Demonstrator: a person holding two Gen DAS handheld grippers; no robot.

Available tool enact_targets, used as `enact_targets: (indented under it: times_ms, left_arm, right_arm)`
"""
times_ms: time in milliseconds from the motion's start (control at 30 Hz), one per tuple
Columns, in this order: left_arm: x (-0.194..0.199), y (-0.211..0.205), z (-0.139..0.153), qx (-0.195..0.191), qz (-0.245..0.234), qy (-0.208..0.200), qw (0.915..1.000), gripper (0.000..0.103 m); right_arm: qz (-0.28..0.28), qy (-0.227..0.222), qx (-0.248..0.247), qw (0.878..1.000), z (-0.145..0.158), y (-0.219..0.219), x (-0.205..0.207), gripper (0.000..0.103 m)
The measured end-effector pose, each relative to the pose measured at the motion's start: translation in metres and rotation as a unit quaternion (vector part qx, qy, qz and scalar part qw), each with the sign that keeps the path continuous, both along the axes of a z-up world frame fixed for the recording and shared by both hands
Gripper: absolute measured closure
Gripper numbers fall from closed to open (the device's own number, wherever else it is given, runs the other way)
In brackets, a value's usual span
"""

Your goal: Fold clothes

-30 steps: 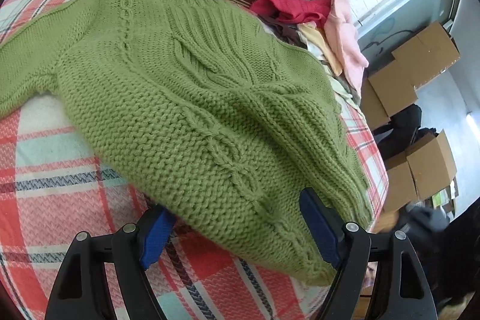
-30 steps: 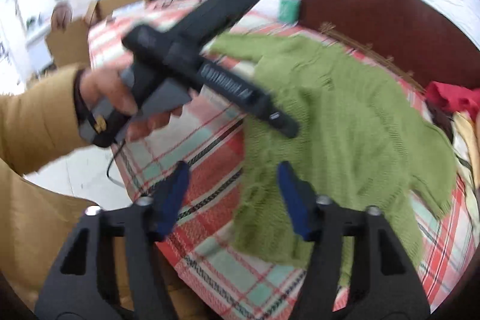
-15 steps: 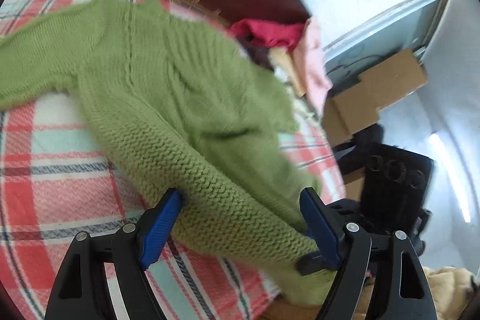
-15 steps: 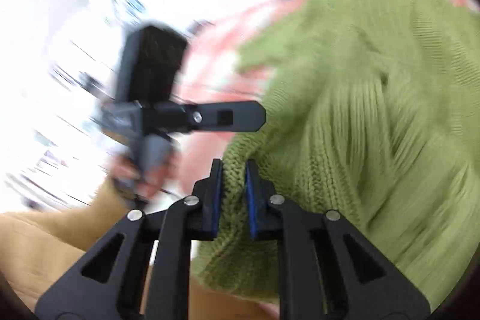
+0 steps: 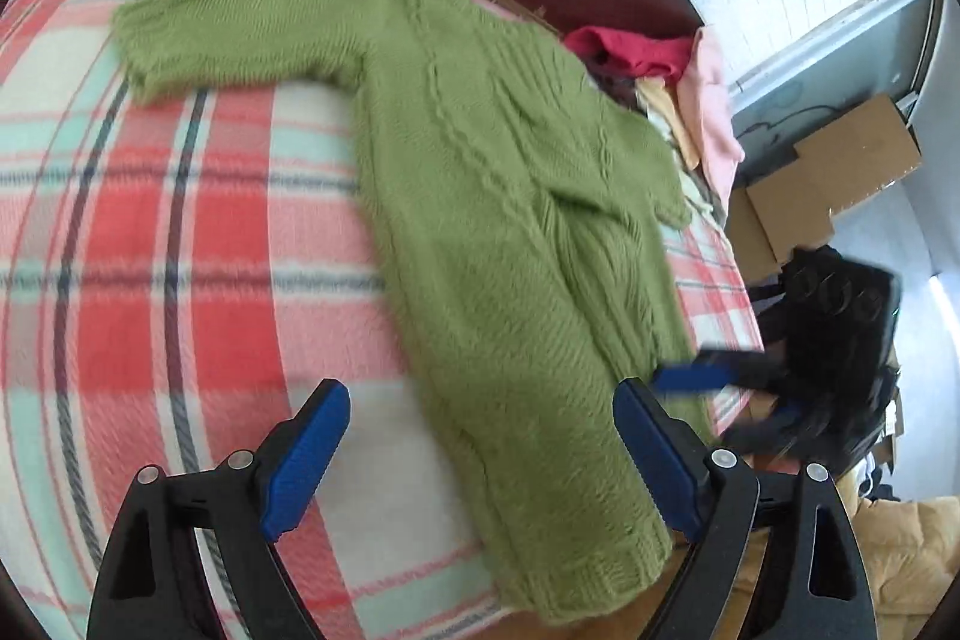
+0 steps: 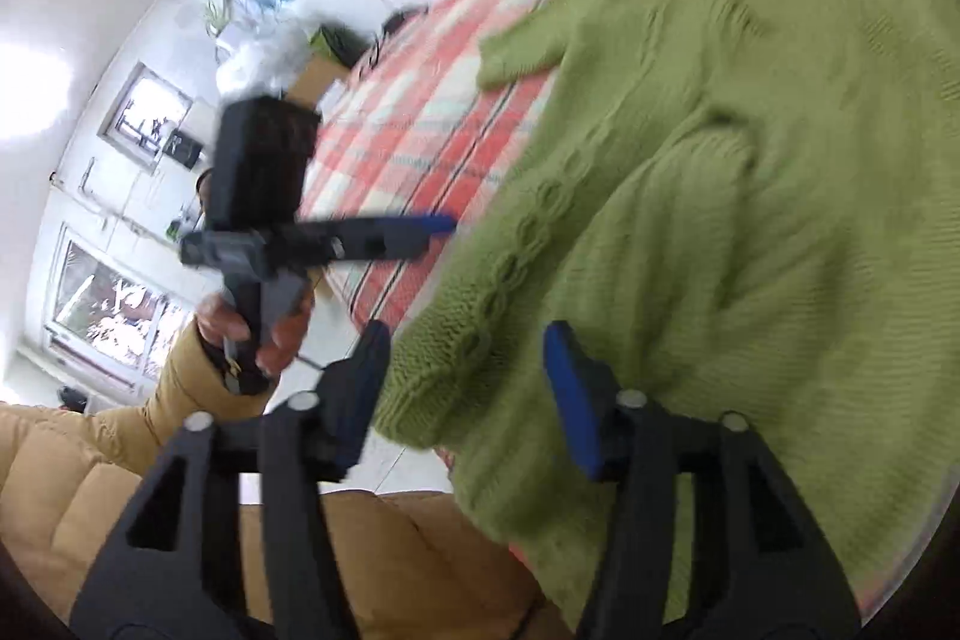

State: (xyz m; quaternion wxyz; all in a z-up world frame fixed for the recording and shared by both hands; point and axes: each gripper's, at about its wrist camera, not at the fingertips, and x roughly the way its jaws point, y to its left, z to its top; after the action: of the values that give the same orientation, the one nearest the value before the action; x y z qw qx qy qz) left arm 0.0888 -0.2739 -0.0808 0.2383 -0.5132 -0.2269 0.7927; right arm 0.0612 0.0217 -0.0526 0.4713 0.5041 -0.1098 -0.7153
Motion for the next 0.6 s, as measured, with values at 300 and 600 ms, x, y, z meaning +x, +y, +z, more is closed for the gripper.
enact_targets:
  times_ms: [300, 600]
  left_arm:
    - [0.031, 0.034, -0.012, 0.031, -0.036, -0.015, 0.9987, 0.006]
    - [0.032, 0.054, -0.011, 0.012, 0.018, 0.001, 0.9998, 0.024]
  right_arm:
    - [-0.147, -0.014, 0.057, 0.987, -0.018, 0.116, 0.008, 0.036]
    - [-0.106, -0.007, 0.042, 0.993, -0.041, 0.087, 0.000, 0.060]
